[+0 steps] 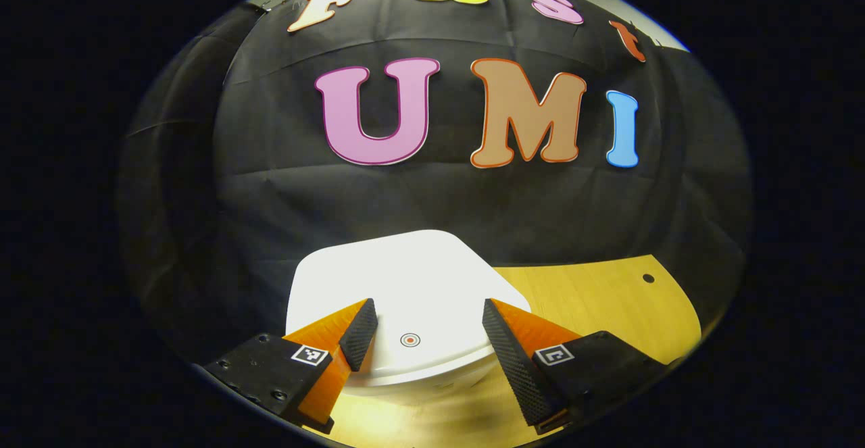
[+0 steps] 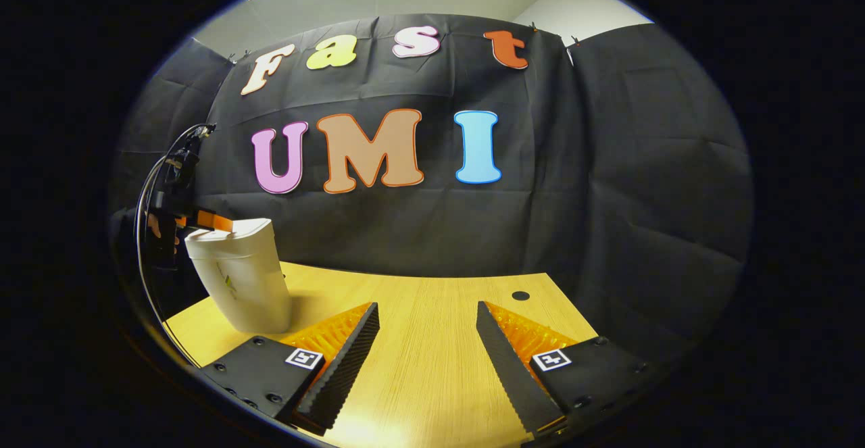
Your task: Press the lid of the desktop garbage bin to open it, pick up the crumpled paper on the desktop and throw it into the bin, then pick up the pop can on the desktop and drop it into the bin, and finally close the garbage bin lid.
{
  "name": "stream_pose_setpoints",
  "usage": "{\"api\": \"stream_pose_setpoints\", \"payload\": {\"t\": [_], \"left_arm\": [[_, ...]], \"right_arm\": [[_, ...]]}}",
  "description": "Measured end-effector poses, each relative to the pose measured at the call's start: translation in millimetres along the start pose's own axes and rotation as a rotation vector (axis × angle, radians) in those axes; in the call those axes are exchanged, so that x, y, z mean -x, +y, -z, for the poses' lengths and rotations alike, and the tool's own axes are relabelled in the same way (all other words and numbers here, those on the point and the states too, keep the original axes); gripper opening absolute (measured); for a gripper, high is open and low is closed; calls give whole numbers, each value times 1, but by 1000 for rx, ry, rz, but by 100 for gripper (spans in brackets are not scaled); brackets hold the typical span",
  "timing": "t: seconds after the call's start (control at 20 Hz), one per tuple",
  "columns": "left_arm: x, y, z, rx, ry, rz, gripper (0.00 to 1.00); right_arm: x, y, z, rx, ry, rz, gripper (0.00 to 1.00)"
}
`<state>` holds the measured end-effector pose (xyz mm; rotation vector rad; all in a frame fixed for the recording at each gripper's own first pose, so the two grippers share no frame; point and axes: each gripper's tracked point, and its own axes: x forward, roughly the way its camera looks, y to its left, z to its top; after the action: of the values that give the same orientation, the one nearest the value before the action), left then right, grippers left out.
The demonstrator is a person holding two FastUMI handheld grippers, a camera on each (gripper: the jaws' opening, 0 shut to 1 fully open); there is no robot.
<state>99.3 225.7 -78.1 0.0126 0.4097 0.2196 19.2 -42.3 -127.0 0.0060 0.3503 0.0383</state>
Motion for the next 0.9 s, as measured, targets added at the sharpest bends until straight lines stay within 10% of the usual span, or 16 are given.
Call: {"api": "stream_pose_setpoints", "payload": {"t": [0.4, 0.9], "left_arm": [[84, -79, -68, -122, -389, 116, 93], [143, -148, -33, -75, -469, 215, 93]], "right_arm": [[15, 3, -66, 12, -155, 17, 96], [38, 23, -90, -1, -257, 3, 100]]}}
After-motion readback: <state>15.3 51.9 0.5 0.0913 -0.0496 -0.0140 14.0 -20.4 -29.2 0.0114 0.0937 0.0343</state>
